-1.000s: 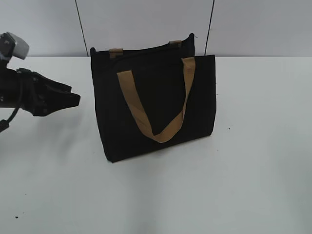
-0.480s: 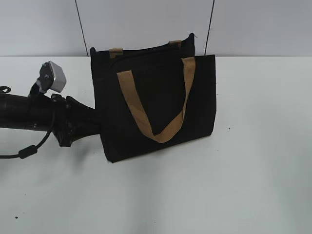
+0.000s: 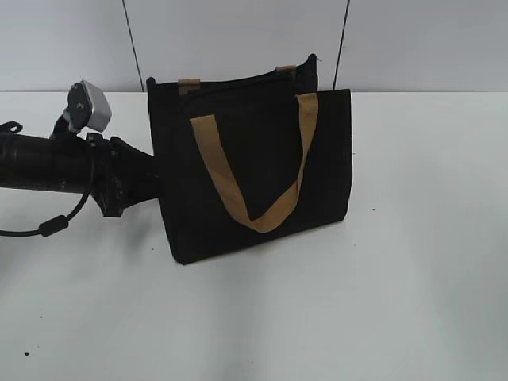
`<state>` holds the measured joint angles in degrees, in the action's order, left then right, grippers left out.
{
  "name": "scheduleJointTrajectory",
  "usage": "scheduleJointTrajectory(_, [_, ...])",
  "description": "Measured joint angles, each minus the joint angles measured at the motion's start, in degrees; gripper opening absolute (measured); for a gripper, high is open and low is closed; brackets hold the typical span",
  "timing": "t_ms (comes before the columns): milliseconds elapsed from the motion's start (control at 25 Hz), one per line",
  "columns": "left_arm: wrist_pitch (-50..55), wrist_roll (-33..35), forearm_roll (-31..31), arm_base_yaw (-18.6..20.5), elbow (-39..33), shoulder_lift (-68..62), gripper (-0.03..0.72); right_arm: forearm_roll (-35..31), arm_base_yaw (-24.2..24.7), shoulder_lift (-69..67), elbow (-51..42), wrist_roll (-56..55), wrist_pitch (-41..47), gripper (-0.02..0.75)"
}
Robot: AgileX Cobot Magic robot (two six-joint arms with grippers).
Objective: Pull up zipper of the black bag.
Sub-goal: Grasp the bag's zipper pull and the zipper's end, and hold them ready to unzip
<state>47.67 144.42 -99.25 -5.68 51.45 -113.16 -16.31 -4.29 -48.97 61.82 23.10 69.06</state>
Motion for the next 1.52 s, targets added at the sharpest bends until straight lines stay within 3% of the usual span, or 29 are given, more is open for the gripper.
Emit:
scheduleJointTrajectory(440, [0.7, -4.2, 0.1, -1.5, 3.4, -2.5, 0.379, -2.0, 0.0, -1.4, 0.0, 0.3, 0.0, 0.4])
scheduleJointTrajectory(520, [0.2, -4.8, 0.1, -1.9, 3.5, -2.5, 0.325, -2.0, 0.0, -1.5, 0.0, 0.4, 0.0, 0.4])
scheduleJointTrajectory(600, [-0.1, -4.9, 0.1, -1.9, 3.6, -2.5, 0.218, -2.1, 0.0, -1.5, 0.0, 0.5, 0.1, 0.396])
scheduleJointTrajectory(680, [-0.3, -5.1, 0.1, -1.9, 3.6, -2.5, 0.106, -2.2, 0.0, -1.5, 0.0, 1.0, 0.2, 0.368])
scheduleJointTrajectory(760, [-0.3, -6.0, 0.1, -1.8, 3.6, -2.4, 0.046, -2.7, 0.0, -1.6, 0.0, 2.6, 0.2, 0.333])
scheduleJointTrajectory(1040, [-0.2, -13.5, 0.7, 0.9, 3.6, 2.8, 0.041, -7.3, -1.1, -6.0, 1.2, 6.3, -0.4, 0.295])
scheduleJointTrajectory(1520, [3.5, -21.1, 6.9, 3.9, 3.6, 9.9, 0.039, -4.2, -15.7, -28.8, 24.3, 12.4, -2.7, 0.294])
